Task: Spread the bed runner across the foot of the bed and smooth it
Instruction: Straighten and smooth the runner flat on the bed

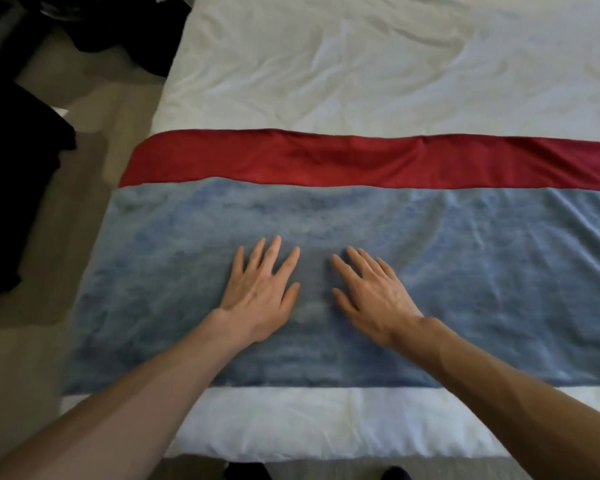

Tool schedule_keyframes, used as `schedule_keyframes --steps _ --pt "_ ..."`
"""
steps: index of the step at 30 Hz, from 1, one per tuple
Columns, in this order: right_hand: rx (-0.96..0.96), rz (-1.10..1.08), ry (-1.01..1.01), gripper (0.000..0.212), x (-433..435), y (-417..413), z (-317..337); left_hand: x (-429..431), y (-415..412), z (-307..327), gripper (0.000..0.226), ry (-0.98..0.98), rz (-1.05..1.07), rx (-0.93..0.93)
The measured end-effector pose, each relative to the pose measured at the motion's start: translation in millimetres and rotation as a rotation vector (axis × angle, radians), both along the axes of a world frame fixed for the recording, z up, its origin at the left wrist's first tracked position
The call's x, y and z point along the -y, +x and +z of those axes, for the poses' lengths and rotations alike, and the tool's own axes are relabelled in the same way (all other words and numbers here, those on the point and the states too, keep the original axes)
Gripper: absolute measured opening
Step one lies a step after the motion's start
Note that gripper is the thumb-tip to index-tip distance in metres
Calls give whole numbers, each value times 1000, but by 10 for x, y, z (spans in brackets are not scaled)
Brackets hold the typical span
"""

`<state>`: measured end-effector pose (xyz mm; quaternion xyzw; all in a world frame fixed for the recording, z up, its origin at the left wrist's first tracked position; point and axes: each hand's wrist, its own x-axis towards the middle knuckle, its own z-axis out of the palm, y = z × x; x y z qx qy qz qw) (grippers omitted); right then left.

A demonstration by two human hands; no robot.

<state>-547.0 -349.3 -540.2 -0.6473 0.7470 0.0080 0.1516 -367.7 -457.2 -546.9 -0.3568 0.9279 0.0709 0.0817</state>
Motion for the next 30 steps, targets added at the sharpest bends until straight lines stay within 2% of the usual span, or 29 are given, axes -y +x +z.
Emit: schedule_keyframes --steps 6,11,17,22,30 --pt "-60 -95 -2 57 537 1 105 628 178 147 58 27 -43 -27" --pt "-92 -1 22 56 935 -184 133 1015 -71 90 56 4 -21 -56" --pt "-7 -142 -195 24 1410 -557 189 1433 -500 -26 55 -33 -51 -64" --pt "-20 -129 -228 34 1751 -940 181 1772 -840 -23 48 -52 18 -120" --pt "-14 -195 -228 34 2374 -1332 47 2242 -1170 -69 47 -39 39 -120"
